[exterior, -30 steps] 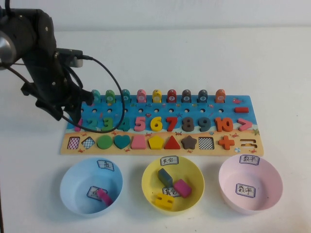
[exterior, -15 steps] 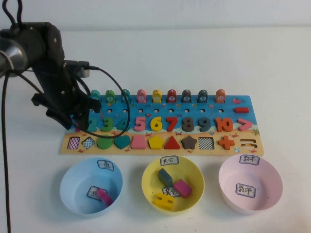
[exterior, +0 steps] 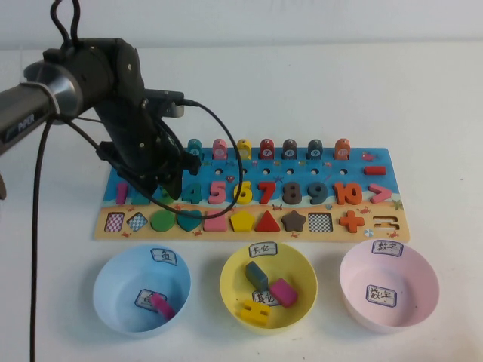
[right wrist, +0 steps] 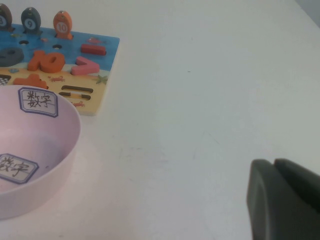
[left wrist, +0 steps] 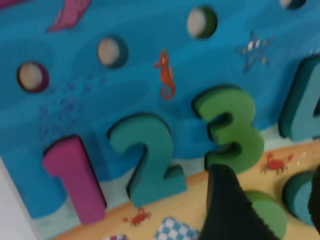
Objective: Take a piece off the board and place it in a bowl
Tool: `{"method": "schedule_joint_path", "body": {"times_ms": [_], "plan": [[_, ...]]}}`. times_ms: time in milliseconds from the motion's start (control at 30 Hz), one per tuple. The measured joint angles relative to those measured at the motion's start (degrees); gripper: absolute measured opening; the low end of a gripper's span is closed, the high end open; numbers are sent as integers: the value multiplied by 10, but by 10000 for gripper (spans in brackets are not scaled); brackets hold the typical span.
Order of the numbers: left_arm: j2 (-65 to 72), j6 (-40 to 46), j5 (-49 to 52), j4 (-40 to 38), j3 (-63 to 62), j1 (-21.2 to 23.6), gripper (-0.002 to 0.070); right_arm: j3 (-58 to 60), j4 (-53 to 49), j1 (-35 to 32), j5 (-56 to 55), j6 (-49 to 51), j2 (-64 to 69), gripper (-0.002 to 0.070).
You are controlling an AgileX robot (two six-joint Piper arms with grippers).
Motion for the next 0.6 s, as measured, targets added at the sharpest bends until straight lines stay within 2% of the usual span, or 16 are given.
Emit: {"method": "schedule_joint_path", "body": {"times_ms": [600], "plan": [[27,-4,-28,-2,0,0,307,0,0,0,0,0,0,-18]]}}
